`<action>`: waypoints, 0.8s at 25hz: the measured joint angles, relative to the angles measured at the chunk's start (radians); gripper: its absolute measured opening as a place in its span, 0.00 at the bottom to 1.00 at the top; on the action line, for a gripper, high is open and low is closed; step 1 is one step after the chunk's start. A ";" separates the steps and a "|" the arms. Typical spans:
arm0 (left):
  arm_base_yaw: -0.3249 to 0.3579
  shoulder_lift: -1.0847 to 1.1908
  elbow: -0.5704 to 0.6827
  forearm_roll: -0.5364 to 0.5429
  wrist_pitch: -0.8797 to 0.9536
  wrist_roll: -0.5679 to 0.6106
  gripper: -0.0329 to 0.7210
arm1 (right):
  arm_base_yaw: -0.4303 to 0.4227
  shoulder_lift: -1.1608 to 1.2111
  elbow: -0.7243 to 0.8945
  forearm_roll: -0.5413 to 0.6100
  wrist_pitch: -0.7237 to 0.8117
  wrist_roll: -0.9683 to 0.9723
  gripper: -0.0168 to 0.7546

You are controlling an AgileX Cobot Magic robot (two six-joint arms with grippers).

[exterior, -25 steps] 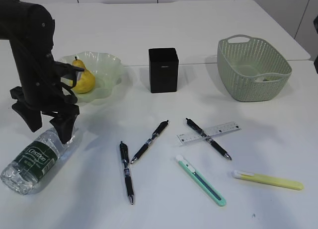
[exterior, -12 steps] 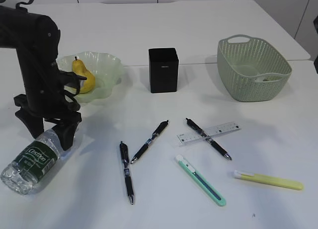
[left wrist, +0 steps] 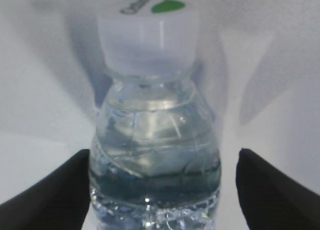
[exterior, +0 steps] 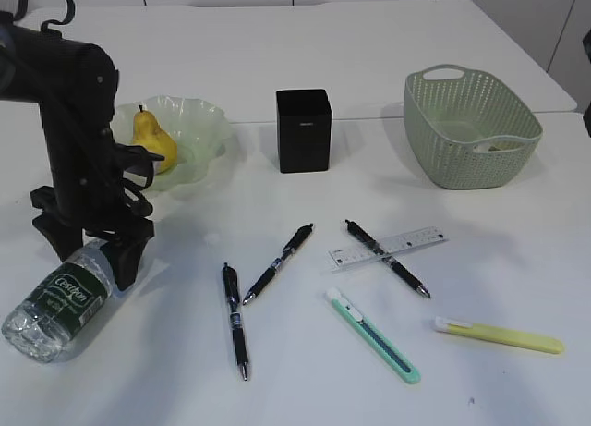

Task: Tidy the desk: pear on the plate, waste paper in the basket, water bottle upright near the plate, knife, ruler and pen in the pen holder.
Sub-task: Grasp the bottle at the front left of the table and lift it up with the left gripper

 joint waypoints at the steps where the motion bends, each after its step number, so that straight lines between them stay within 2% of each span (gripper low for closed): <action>1: 0.000 0.002 0.000 0.000 0.000 0.000 0.88 | 0.000 0.000 0.000 0.000 0.000 0.000 0.50; 8: 0.000 0.007 0.000 -0.002 0.000 0.000 0.81 | 0.000 0.000 0.000 0.000 0.000 -0.005 0.50; 20: 0.000 0.007 0.000 0.031 0.000 0.000 0.58 | 0.000 0.000 0.000 0.000 0.000 -0.011 0.51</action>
